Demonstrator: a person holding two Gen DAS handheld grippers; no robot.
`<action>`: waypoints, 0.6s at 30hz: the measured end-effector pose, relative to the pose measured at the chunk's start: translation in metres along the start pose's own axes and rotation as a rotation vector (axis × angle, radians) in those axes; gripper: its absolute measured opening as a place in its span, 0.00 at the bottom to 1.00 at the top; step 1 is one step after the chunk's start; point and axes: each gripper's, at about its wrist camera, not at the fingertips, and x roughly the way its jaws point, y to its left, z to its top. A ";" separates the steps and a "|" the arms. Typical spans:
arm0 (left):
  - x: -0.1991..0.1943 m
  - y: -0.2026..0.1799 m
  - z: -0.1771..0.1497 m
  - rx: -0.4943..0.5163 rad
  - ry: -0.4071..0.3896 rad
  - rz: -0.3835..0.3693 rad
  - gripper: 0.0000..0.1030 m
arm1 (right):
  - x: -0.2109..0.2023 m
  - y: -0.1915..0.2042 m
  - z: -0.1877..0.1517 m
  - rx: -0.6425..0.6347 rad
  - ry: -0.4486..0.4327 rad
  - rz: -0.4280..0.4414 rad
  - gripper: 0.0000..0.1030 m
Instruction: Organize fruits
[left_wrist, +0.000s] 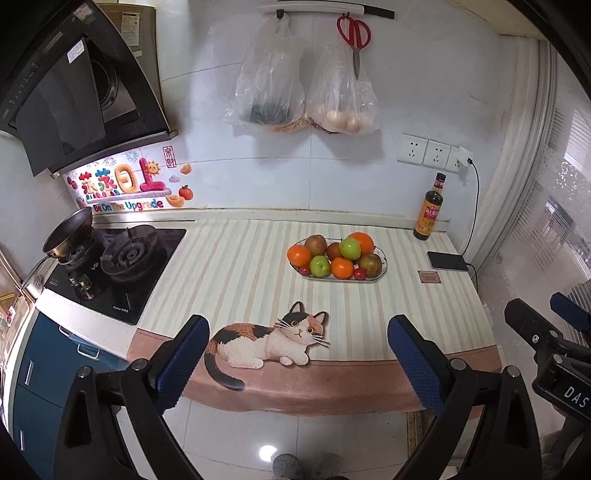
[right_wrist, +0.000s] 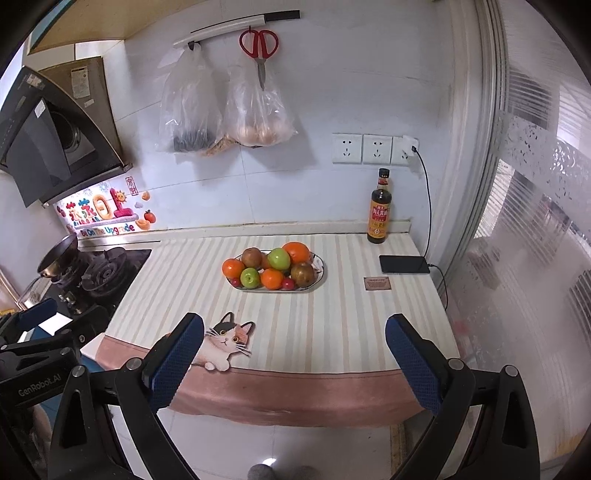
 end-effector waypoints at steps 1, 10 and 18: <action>0.002 0.000 0.001 0.002 0.000 0.002 0.96 | 0.001 0.000 0.001 0.001 0.001 0.002 0.98; 0.036 0.004 0.022 0.005 0.038 0.041 1.00 | 0.046 -0.002 0.019 0.023 0.051 0.008 1.00; 0.075 0.010 0.044 0.011 0.077 0.080 1.00 | 0.099 -0.006 0.045 0.029 0.085 0.002 1.00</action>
